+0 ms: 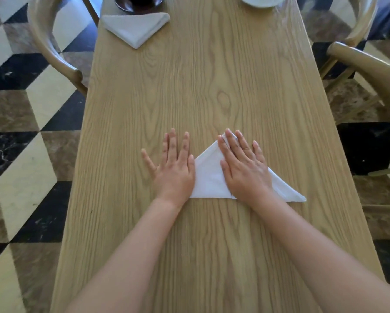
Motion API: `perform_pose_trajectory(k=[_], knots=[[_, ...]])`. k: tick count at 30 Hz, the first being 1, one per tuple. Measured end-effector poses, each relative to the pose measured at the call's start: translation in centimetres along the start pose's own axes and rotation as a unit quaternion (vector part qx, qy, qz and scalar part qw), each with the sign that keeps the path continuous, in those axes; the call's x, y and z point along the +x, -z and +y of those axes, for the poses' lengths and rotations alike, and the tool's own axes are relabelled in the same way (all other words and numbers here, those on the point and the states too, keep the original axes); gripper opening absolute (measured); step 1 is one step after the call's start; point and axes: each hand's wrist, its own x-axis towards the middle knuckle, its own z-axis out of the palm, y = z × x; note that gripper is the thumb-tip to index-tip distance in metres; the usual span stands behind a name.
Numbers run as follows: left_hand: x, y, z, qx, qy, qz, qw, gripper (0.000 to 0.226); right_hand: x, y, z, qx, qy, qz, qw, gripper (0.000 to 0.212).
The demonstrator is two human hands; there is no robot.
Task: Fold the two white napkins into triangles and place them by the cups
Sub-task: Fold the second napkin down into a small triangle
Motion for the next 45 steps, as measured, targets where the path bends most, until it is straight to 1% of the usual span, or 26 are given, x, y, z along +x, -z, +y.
perform_pose_trajectory(k=[2, 7, 11, 14, 17, 20, 21, 23, 25, 27, 28, 30, 32, 34, 36, 37, 39, 41, 43, 45], knots=[[-1.5, 0.4, -1.8, 0.001, 0.024, -0.004, 1.0, 0.056, 0.1, 0.1, 0.0, -0.001, 0.003, -0.003, 1.0, 0.052], [-6.0, 1.5, -4.7, -0.004, 0.054, -0.028, 0.998, 0.057, 0.0, 0.0, 0.0, -0.005, 0.01, -0.012, 1.0, 0.053], [-9.8, 1.3, -4.0, -0.036, 0.064, -0.025, 0.997, 0.057, -0.9, 0.1, 0.3, -0.023, 0.067, -0.036, 0.997, 0.053], [-14.1, 1.2, -3.3, -0.072, 0.059, -0.029, 0.995, 0.057, -4.1, 0.0, 0.2, -0.029, 0.102, -0.033, 0.994, 0.053], [-16.6, 1.2, -3.4, -0.091, 0.055, -0.027, 0.994, 0.056, -6.6, -0.5, -0.1, -0.027, 0.115, -0.034, 0.992, 0.053], [-15.5, 1.9, -2.0, -0.112, 0.078, -0.008, 0.991, 0.059, -6.8, -0.2, -0.4, -0.022, 0.103, -0.031, 0.994, 0.054], [-14.7, 2.2, -0.9, -0.117, 0.068, 0.002, 0.991, 0.059, -6.7, 0.0, -0.5, -0.021, 0.1, -0.033, 0.994, 0.054], [-12.8, 2.6, 2.0, -0.122, 0.015, 0.009, 0.992, 0.057, -6.7, 0.2, -0.5, -0.009, 0.101, -0.04, 0.994, 0.054], [-11.0, 2.5, 5.1, -0.107, -0.057, 0.018, 0.992, 0.053, -6.6, 0.6, -0.4, 0.057, 0.101, -0.039, 0.992, 0.052], [-9.6, 2.1, 7.1, -0.088, -0.109, 0.012, 0.99, 0.051, -6.8, 1.4, 0.1, 0.158, 0.061, 0.006, 0.986, 0.049], [-9.2, 1.7, 7.4, -0.078, -0.128, -0.002, 0.989, 0.052, -7.2, 1.8, 0.7, 0.188, 0.035, 0.041, 0.981, 0.047], [-9.0, 0.4, 7.3, -0.05, -0.152, -0.041, 0.986, 0.056, -8.8, 2.4, 2.3, 0.175, -0.01, 0.094, 0.98, 0.044], [-9.3, -0.5, 7.0, -0.028, -0.151, -0.059, 0.986, 0.061, -10.9, 3.1, 3.9, 0.13, -0.06, 0.093, 0.985, 0.042], [-9.2, -1.0, 7.0, -0.016, -0.141, -0.063, 0.988, 0.064, -12.8, 3.8, 5.3, 0.093, -0.106, 0.067, 0.988, 0.045], [-9.1, -1.0, 7.2, -0.01, -0.136, -0.062, 0.989, 0.065, -14.2, 4.5, 6.5, 0.099, -0.14, 0.03, 0.985, 0.041], [-9.1, -1.0, 7.2, -0.01, -0.137, -0.059, 0.989, 0.065, -14.6, 4.8, 6.9, 0.12, -0.152, 0.005, 0.981, 0.038], [-9.2, -0.9, 7.2, -0.01, -0.139, -0.057, 0.989, 0.066, -15.1, 5.4, 7.5, 0.215, -0.173, -0.036, 0.961, 0.027], [-9.2, -0.8, 7.2, -0.015, -0.137, -0.057, 0.989, 0.066, -15.1, 5.7, 7.7, 0.313, -0.196, -0.034, 0.929, 0.022], [-9.1, -0.8, 7.3, -0.015, -0.137, -0.059, 0.989, 0.066, -14.8, 5.8, 7.6, 0.386, -0.237, -0.021, 0.891, 0.023], [-9.1, -0.7, 7.3, -0.01, -0.137, -0.064, 0.988, 0.066, -14.2, 5.6, 7.1, 0.462, -0.288, -0.027, 0.838, 0.028]])
